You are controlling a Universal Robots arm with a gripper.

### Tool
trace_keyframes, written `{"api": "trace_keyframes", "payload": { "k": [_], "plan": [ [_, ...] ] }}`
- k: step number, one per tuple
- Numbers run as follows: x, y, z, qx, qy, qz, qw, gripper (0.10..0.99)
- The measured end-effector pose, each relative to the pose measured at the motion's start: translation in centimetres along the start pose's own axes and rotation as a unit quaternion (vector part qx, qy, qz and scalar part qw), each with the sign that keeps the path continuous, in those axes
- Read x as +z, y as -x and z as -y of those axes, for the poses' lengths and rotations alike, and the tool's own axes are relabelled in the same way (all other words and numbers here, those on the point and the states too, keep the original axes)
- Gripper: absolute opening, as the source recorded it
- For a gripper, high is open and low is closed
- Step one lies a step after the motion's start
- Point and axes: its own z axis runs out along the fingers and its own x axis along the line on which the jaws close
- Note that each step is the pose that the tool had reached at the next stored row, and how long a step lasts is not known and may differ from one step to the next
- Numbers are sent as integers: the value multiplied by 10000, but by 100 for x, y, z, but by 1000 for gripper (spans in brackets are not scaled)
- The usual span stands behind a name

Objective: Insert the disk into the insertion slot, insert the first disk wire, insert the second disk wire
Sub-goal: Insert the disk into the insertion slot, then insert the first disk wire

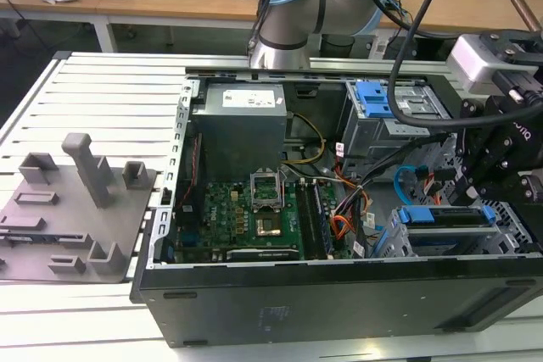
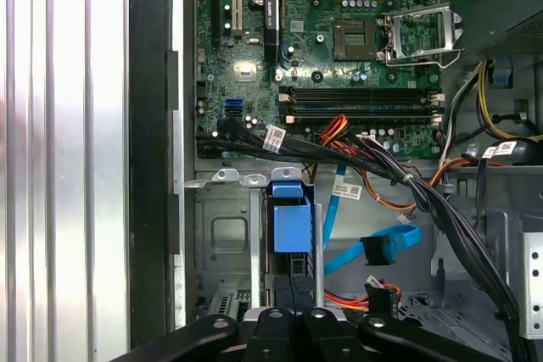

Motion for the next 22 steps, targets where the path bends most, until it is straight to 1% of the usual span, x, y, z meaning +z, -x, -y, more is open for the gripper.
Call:
{"api": "trace_keyframes", "payload": {
  "k": [8,9,10,13,14,16,18,19,20,22],
  "plan": [
    [3,0,0,0,0,0,10000,106],
    [4,0,11,0,0,1,10000,106],
    [1,1,51,0,0,0,10000,106],
    [-2,2,125,0,0,0,10000,106],
    [-10,3,135,0,0,0,10000,106],
    [-45,3,133,1,0,0,10000,106],
    [-116,4,131,0,0,0,10000,106],
    [-189,4,128,0,0,0,10000,106],
    [-282,5,124,0,0,0,10000,106],
    [-353,6,121,0,0,0,10000,106]
  ]
}}
